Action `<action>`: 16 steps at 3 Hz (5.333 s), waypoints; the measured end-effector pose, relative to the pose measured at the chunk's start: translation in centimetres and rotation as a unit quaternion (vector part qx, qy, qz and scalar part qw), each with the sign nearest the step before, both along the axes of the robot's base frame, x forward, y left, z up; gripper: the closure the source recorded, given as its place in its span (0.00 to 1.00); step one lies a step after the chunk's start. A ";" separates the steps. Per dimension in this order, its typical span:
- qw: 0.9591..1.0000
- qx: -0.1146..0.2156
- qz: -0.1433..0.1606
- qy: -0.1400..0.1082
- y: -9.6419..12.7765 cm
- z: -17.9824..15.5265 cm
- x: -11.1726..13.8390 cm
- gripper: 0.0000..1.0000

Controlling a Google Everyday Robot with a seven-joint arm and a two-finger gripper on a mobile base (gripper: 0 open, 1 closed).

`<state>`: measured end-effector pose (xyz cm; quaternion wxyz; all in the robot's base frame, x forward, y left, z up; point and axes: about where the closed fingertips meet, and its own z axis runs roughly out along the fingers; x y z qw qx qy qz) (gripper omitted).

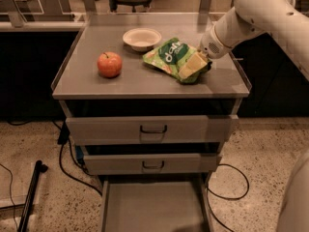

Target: Place green rice chip bag into bottom drawer

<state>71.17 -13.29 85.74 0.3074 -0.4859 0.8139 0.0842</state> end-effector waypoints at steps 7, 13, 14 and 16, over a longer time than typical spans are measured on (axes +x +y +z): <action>0.999 0.027 0.017 -0.030 -2.5 3.5 -5.8 1.00; 0.997 0.065 0.024 -0.020 -4.6 3.8 -24.5 1.00; 0.997 0.065 0.025 -0.020 -4.6 3.9 -24.5 1.00; 0.997 0.072 0.033 0.012 -1.8 -0.9 -26.6 1.00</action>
Offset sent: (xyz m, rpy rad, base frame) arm 0.0000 0.0000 0.0000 0.0000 0.0001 0.0000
